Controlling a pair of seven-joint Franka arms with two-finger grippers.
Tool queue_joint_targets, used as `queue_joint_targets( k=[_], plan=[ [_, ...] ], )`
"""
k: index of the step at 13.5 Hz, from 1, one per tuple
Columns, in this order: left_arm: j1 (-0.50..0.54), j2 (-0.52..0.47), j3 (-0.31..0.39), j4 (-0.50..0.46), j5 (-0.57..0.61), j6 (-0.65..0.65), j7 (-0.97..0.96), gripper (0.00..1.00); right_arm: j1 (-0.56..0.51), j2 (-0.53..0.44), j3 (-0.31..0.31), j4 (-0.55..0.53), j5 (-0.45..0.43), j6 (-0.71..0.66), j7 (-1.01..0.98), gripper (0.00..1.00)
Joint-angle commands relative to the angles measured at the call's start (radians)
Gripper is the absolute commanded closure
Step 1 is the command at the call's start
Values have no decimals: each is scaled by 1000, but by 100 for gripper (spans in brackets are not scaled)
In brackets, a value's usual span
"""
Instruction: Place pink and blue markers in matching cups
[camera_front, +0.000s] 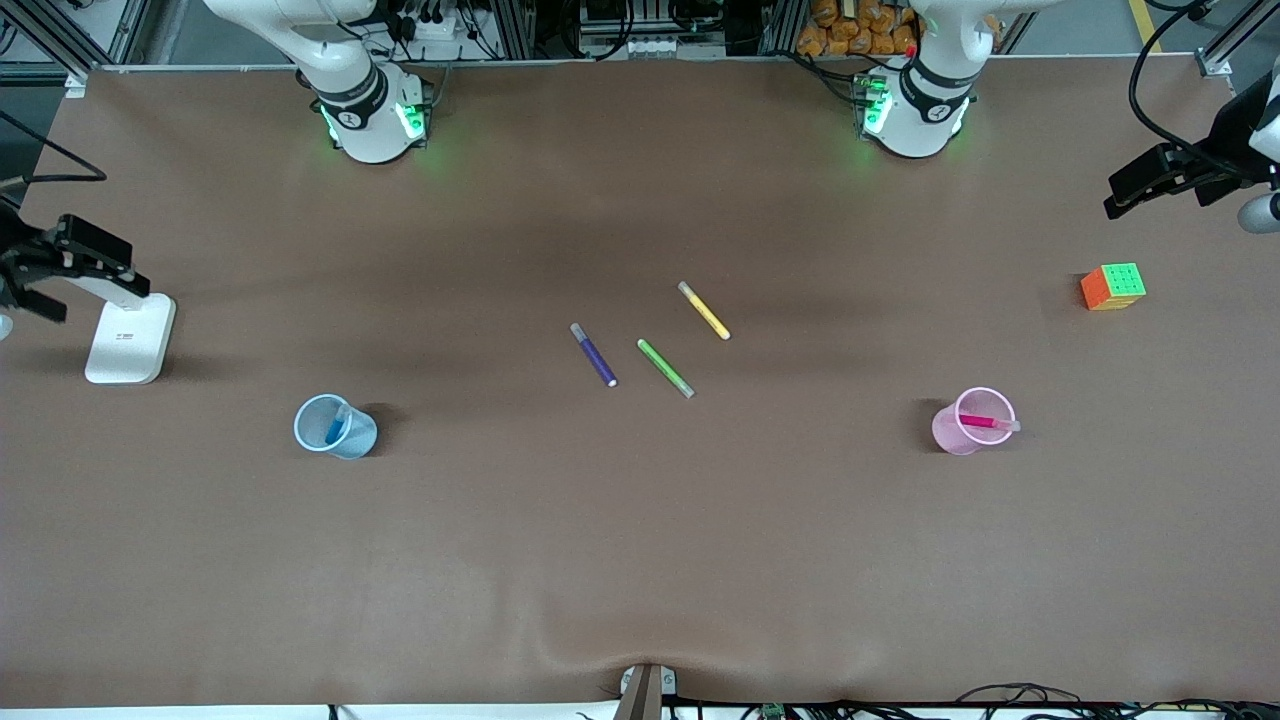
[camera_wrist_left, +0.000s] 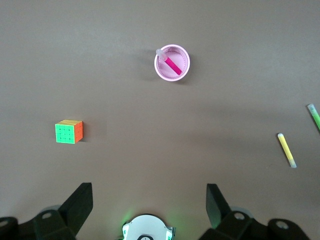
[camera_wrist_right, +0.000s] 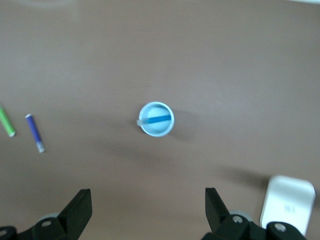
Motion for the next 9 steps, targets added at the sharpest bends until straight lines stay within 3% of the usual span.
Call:
queue_joint_targets(
  k=[1, 5, 9],
  plan=[
    [3, -25, -2, -11, -19, -19, 7, 0, -6, -65, 36, -34, -73, -36, 199, 0],
    [3, -34, -2, -16, -19, -33, 9, 0, -20, -126, 42, -94, -113, -92, 287, 0],
    [-3, -42, -4, -19, -19, -33, 9, 0, -39, -125, 47, -77, -119, -141, 280, 0]
  ],
)
